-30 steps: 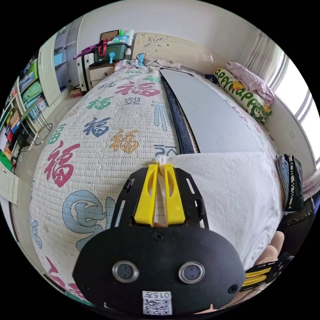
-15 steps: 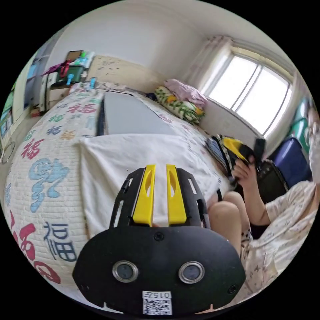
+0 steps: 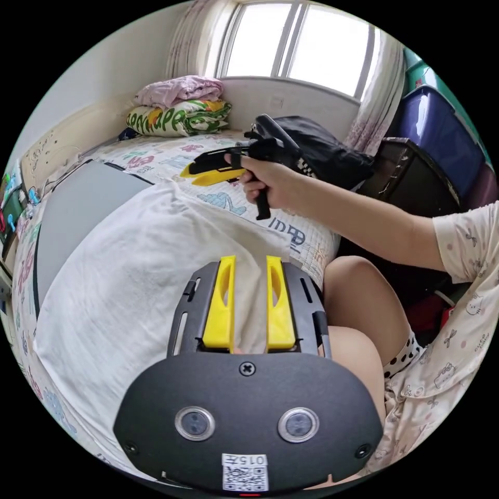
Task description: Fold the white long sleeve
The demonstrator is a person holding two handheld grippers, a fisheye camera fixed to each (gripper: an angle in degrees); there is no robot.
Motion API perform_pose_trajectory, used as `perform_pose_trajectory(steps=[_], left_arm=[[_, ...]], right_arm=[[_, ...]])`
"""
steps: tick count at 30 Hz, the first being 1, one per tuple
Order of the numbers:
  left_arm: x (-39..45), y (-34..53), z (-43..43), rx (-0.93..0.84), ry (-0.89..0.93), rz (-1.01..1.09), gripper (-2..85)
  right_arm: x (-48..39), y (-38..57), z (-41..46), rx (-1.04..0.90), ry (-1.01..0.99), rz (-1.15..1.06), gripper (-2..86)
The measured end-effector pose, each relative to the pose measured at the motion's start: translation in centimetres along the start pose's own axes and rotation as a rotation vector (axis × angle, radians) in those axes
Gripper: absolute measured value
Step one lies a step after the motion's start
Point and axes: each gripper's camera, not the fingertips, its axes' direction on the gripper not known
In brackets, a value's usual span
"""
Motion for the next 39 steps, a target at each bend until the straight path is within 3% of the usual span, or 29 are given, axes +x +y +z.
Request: perform_pose_trajectory(steps=[4, 11, 18, 24, 28, 31, 34, 37, 39], left_arm=[[-1.0, -2.6, 1.9, -0.073, -0.011, 0.011, 8.0], [-1.9, -5.4, -1.2, -0.073, -0.077, 0.071, 2.0], [-3.3, -6.3, -5.4, -0.073, -0.132, 0.043, 6.4], [-3.8, 0.8, -19.9, 0.168, -0.185, -0.011, 7.4], [-6.7, 8.2, -27.3, 0.209, -0.325, -0.086, 6.6], [-11.3, 14.0, -31.6, 0.135, -0.443, -0.190, 6.6], [-14.3, 16.5, -33.5, 0.125, -0.465, -0.255, 6.8], [-17.4, 17.6, -35.3, 0.129, -0.476, -0.293, 7.3], [-18.9, 17.6, -35.7, 0.132, -0.491, -0.302, 7.5]], right_arm=[[0.4, -6.9, 5.0, -0.046, -0.046, 0.062, 8.8], [-1.7, -12.3, 8.6, -0.048, 0.090, 0.030, 2.0], [-3.9, -11.8, 10.7, -0.041, 0.262, 0.030, 5.0], [-6.5, 4.2, -2.9, 0.385, 0.221, -0.028, 5.1], [-11.4, 23.2, -7.9, 0.595, 0.219, -0.352, 3.3], [-13.3, 31.3, -7.0, 0.515, 0.165, -0.599, 2.4], [-14.7, 34.7, -4.0, 0.190, 0.006, -0.837, 4.6], [-13.9, 39.3, 0.1, -0.075, -0.109, -0.935, 6.8], [-11.6, 43.3, 1.6, -0.079, -0.127, -0.934, 7.4]])
